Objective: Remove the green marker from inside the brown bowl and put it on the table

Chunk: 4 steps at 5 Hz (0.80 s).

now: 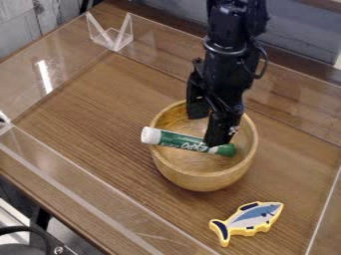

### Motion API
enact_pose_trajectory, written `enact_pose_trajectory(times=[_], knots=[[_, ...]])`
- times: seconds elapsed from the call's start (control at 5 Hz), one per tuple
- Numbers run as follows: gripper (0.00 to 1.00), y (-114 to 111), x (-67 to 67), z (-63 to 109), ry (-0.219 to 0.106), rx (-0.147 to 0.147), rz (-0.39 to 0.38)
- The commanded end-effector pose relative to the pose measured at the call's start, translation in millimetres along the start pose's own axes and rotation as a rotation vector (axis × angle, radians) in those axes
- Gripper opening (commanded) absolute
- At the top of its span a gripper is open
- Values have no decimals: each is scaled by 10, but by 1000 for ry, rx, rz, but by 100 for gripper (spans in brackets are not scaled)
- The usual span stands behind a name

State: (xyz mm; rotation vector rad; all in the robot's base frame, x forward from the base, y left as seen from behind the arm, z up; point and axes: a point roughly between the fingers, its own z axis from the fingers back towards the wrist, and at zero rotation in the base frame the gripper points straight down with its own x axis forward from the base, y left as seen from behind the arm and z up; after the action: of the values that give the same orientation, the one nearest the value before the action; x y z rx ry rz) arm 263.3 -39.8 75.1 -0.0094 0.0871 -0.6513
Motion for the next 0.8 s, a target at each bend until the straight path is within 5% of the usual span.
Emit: enact_pose_trajectory(times=[0.0, 0.6], knots=[[100, -23, 54, 55, -46, 21, -28], [100, -54, 71, -101, -71, 21, -71]])
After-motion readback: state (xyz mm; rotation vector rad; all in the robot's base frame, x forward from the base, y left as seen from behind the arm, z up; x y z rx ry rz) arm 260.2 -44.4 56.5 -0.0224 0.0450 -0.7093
